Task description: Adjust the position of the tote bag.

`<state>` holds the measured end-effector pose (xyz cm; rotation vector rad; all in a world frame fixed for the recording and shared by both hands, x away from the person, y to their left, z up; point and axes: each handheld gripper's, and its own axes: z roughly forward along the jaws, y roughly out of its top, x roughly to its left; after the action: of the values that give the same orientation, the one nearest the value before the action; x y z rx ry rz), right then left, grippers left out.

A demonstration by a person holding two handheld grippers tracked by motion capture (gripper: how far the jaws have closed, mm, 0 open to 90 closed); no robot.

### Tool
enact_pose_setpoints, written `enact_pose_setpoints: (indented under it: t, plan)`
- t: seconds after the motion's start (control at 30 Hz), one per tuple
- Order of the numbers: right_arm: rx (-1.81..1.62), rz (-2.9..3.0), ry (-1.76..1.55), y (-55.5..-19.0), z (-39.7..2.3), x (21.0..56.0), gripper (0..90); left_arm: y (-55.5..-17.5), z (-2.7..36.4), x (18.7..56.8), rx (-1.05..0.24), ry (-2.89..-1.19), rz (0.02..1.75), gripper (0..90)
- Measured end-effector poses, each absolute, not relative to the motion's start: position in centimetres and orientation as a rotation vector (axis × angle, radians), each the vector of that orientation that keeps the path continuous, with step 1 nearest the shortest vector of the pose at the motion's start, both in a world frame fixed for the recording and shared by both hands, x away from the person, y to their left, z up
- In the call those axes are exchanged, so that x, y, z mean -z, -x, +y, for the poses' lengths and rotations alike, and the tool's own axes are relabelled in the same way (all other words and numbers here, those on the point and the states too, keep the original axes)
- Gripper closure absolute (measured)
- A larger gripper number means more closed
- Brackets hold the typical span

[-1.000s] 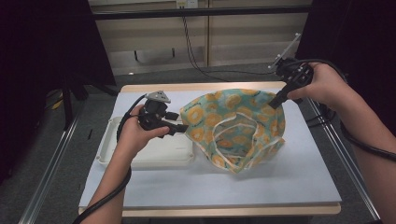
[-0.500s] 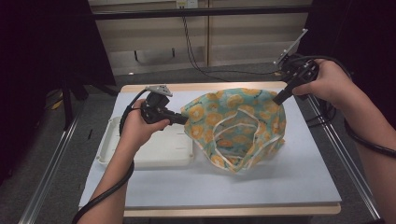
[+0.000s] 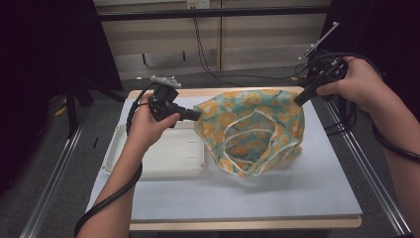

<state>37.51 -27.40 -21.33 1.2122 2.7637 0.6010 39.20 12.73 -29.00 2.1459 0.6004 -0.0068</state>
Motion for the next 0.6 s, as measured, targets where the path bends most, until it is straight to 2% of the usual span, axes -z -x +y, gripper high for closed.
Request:
enact_pose_setpoints:
  t: [0.07, 0.13, 0.23, 0.3, 0.4, 0.6]
  plan:
    - [-0.605, 2.756, -1.211, -37.5, -27.5, 21.4, 80.7, -39.3, 12.7, 28.9, 0.008, -2.153, 0.613, 90.0]
    - [-0.623, 2.76, -1.194, -37.4, -27.4, 21.5, 80.6, -39.3, 12.5, 28.9, 0.019, -2.139, 0.613, 90.0]
    - [-0.644, 2.766, -1.152, -37.3, -26.7, 21.5, 75.9, -39.5, 12.4, 28.7, 0.014, -2.154, 0.609, 90.0]
    - [-0.634, 2.774, -1.13, -37.4, -26.3, 21.5, 78.0, -39.5, 12.3, 28.7, 0.017, -2.14, 0.61, 90.0]
    - [-0.636, 2.778, -1.155, -37.6, -25.9, 21.3, 89.7, -39.6, 12.2, 28.6, 0.021, -2.138, 0.612, 89.9]
    - [-0.663, 2.774, -1.163, -37.8, -26.0, 20.6, 90.0, -39.8, 12.2, 28.1, 0.025, -2.159, 0.614, 87.2]
